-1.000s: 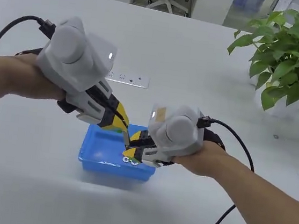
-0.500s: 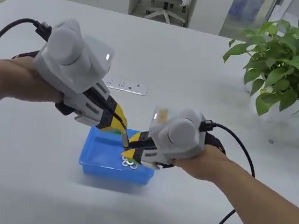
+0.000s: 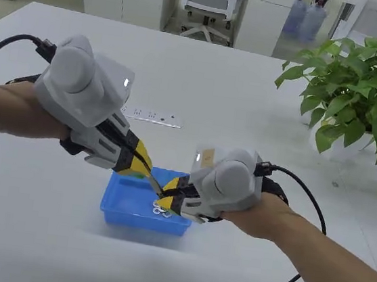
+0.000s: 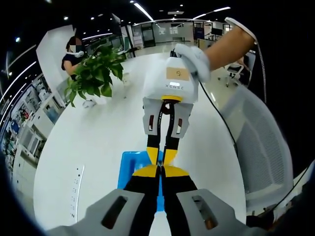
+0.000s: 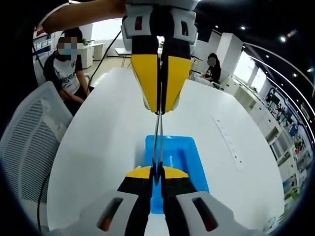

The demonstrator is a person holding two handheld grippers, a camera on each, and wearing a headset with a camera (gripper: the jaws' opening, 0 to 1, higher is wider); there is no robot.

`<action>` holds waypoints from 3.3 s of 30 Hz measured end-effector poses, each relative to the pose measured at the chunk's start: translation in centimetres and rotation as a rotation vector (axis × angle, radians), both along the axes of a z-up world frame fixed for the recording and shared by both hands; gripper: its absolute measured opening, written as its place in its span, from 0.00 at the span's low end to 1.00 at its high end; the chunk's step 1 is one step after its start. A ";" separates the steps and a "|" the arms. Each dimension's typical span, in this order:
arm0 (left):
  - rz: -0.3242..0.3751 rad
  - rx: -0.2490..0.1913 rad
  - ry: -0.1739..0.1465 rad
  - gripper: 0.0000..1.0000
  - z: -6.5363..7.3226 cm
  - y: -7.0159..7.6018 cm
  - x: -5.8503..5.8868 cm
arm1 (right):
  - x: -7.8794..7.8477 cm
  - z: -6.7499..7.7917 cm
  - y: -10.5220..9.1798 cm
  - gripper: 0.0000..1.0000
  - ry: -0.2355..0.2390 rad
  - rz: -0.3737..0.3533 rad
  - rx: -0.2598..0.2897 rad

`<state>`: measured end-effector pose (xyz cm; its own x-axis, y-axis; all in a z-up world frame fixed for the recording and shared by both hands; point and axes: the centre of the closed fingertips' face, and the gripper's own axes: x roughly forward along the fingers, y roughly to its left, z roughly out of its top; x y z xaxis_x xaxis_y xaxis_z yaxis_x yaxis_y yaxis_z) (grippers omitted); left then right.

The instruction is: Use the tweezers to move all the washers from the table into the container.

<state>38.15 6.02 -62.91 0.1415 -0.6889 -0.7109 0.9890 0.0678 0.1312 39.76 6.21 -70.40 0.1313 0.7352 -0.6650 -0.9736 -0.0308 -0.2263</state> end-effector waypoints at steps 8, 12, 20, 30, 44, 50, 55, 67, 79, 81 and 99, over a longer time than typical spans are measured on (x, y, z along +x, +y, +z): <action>-0.002 0.009 0.000 0.05 -0.8 0.3 -1.2 | -1.3 -0.2 -0.7 0.06 -0.009 0.012 -0.026; -0.006 0.015 -0.004 0.05 -1.4 0.3 -1.9 | -2.0 -0.4 -1.1 0.06 -0.010 0.020 -0.043; -0.001 0.022 0.008 0.05 -3.2 0.5 -3.2 | -3.4 -1.3 -1.8 0.06 -0.010 0.036 -0.078; 0.010 0.039 0.040 0.05 -6.1 1.0 -5.1 | -5.5 -3.5 -2.0 0.06 -0.003 0.063 -0.124; 0.028 0.071 0.091 0.05 -10.1 1.4 -7.4 | -8.0 -7.0 -1.9 0.07 0.016 0.099 -0.184; 0.032 0.086 0.117 0.05 -11.8 1.8 -7.8 | -8.5 -8.2 -1.8 0.07 0.030 0.099 -0.200; 0.031 0.108 0.141 0.05 -13.5 2.2 -8.0 | -8.9 -9.5 -1.7 0.07 0.047 0.102 -0.217; 0.041 0.135 0.208 0.05 -16.0 2.7 -8.7 | -9.6 -10.9 -1.8 0.10 0.069 0.109 -0.245; 0.044 0.158 0.228 0.05 -17.4 3.1 -8.7 | -9.6 -11.3 -1.6 0.11 0.081 0.108 -0.250; 0.046 0.161 0.235 0.05 -17.6 3.1 -8.7 | -9.6 -11.3 -1.5 0.11 0.087 0.106 -0.251; 0.036 0.211 0.239 0.05 -18.7 3.6 -8.6 | -9.8 -11.4 -1.3 0.12 0.125 0.090 -0.247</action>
<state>29.59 9.65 -81.66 -0.0254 -0.5202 -0.8537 0.9910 0.0989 -0.0898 29.95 4.94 -81.81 -0.0215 0.5537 -0.8324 -0.9843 -0.1575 -0.0793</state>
